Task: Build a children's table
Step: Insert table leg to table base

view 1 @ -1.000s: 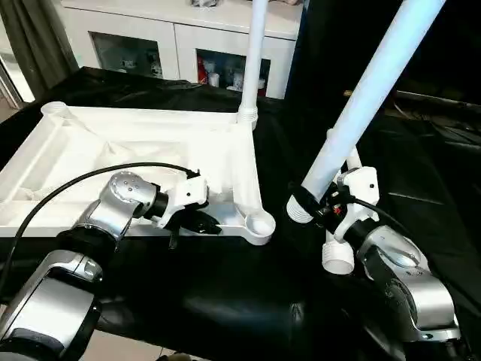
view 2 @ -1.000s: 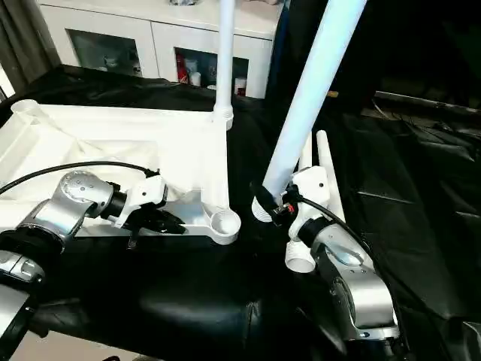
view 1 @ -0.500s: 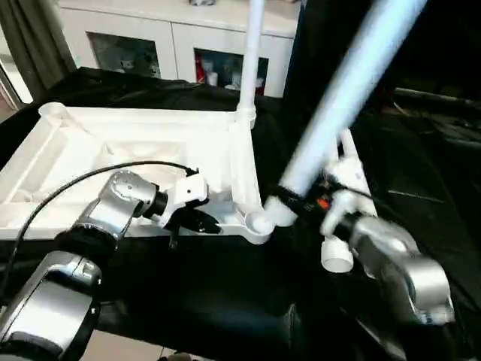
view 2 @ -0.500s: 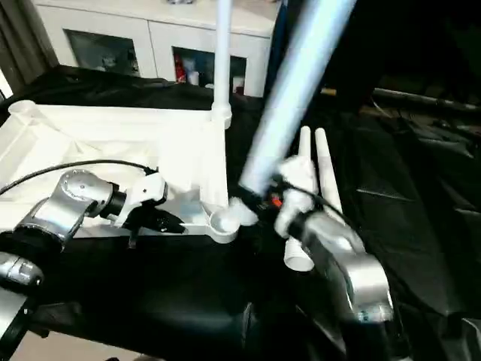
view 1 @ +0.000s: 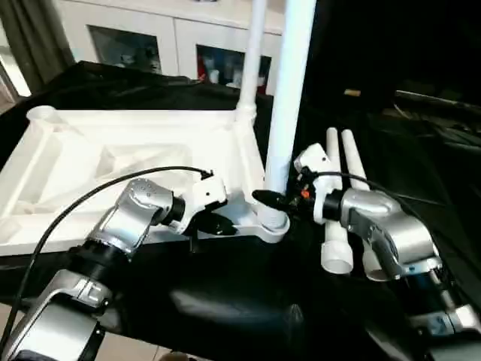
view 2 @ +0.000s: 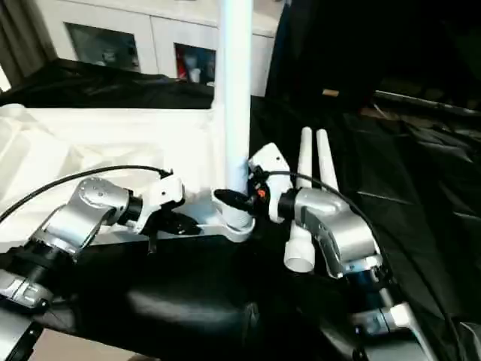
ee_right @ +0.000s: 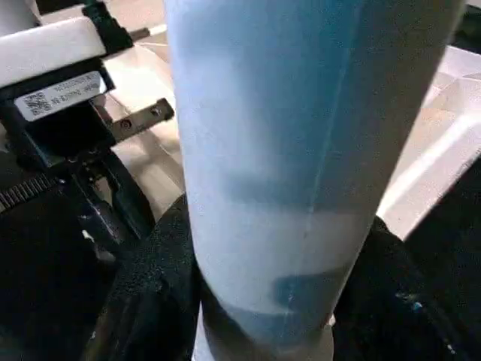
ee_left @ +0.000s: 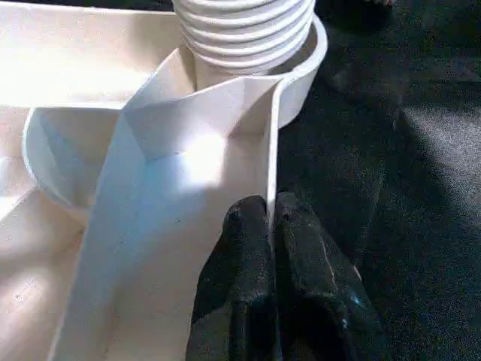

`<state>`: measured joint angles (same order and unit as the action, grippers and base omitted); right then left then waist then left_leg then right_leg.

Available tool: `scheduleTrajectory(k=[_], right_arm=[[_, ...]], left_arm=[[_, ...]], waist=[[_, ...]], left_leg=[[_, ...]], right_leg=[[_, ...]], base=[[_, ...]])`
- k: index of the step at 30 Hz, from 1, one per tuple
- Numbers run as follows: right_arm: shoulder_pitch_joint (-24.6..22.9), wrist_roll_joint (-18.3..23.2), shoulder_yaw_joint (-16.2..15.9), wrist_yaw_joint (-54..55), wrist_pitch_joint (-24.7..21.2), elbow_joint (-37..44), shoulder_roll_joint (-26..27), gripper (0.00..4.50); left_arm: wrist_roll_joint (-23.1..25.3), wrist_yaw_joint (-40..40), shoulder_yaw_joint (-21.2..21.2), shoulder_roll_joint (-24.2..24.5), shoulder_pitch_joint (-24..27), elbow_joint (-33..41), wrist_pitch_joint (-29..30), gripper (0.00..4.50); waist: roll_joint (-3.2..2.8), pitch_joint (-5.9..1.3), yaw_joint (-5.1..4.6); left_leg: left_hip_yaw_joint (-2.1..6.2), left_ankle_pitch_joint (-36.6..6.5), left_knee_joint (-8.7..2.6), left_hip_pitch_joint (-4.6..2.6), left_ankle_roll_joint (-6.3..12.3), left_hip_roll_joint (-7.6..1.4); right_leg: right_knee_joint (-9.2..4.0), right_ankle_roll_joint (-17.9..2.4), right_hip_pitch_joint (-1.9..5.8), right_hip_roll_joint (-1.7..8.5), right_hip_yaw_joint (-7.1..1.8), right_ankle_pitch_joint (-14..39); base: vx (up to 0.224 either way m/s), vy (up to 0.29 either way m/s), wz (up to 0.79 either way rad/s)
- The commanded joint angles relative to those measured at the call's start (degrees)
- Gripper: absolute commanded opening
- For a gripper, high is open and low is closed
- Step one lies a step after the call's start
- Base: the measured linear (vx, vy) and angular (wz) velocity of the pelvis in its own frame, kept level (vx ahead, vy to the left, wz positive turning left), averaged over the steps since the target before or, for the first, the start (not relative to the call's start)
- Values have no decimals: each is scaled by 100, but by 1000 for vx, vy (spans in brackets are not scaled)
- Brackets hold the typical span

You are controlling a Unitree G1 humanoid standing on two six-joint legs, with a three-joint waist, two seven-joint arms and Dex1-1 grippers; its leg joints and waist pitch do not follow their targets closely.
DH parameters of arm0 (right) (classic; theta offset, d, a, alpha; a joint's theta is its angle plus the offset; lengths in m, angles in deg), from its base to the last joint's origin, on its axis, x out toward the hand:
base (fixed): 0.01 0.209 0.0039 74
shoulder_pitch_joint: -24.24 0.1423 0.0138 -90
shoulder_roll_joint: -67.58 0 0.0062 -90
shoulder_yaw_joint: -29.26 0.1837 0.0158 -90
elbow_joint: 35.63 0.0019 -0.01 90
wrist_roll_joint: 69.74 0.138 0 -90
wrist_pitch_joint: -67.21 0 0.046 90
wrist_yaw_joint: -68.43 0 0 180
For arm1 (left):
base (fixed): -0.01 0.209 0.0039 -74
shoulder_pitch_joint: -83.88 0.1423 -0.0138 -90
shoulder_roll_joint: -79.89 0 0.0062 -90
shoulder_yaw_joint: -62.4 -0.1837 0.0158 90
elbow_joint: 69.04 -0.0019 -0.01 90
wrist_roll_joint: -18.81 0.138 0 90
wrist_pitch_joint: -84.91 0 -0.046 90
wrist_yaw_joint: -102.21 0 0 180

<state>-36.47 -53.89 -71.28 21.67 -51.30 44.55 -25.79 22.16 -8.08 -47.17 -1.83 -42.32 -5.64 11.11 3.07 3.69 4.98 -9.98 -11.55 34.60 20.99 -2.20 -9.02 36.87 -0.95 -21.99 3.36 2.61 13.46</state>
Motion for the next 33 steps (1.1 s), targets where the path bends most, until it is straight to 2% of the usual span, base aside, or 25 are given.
scheduleTrajectory(k=[1,7,8,9,10,21,24,28,29,33], right_arm=[[26,-23,-4,-127,-27,-117,-147,186],[-15,-29,-18,-238,51,-225,-178,186],[-21,-40,-21,-253,66,-266,-159,186],[-21,-40,-21,-253,66,-266,-159,186],[-29,-66,-41,-270,96,-334,-126,186],[-90,-1,3,-391,0,-211,-234,186],[-122,43,18,-416,-50,-101,-254,186],[-108,95,95,-377,-46,-88,-228,186],[-87,130,162,-325,-41,-91,-197,186],[-103,128,194,-308,1,-140,-185,186]], left_arm=[[5,-196,107,128,61,157,140,0],[-118,-183,182,98,112,285,112,0],[-183,-172,225,67,111,285,120,0],[-183,-172,225,67,111,285,120,0],[-288,-153,286,9,92,257,123,0],[-183,-259,233,71,-22,-35,20,0],[-144,-338,239,60,-72,-150,-31,0],[-140,-356,242,59,-109,-184,-47,0],[-140,-338,239,70,-128,-192,-66,0],[-229,-188,242,66,-132,-187,-218,0]], waist=[[-27,-397,42],[-23,-410,44],[-63,-410,51],[-41,-408,42],[-56,-410,44],[-62,-406,43],[-65,-400,43],[-66,-395,38],[-88,-398,37],[-93,-414,41]], left_leg=[[143,-136,-389,-72,290,-447],[140,-56,-374,-68,354,-435],[145,-66,-372,-71,347,-435],[142,-90,-375,-69,338,-437],[144,-120,-375,-73,324,-436],[147,-141,-377,-78,304,-433],[149,-204,-380,-78,301,-433],[148,-392,-391,-84,183,-439],[151,-383,-393,-81,167,-441],[155,-268,-383,-76,190,-438]], right_leg=[[-348,-1586,308,605,-312,-506],[-330,-1652,313,591,-306,-727],[-329,-1660,307,595,-305,-723],[-336,-1669,310,590,-305,-725],[-337,-1682,312,593,-304,-704],[-338,-1690,317,579,-307,-747],[-350,-1682,317,577,-305,-679],[-377,-1634,314,593,-314,-354],[-375,-1633,314,588,-313,-383],[-346,-1671,322,582,-308,-662]], base=[[0,0,0],[0,0,0],[0,0,0],[0,0,0],[0,0,0],[0,0,0],[0,0,0],[0,0,0],[0,0,0],[0,0,0]])
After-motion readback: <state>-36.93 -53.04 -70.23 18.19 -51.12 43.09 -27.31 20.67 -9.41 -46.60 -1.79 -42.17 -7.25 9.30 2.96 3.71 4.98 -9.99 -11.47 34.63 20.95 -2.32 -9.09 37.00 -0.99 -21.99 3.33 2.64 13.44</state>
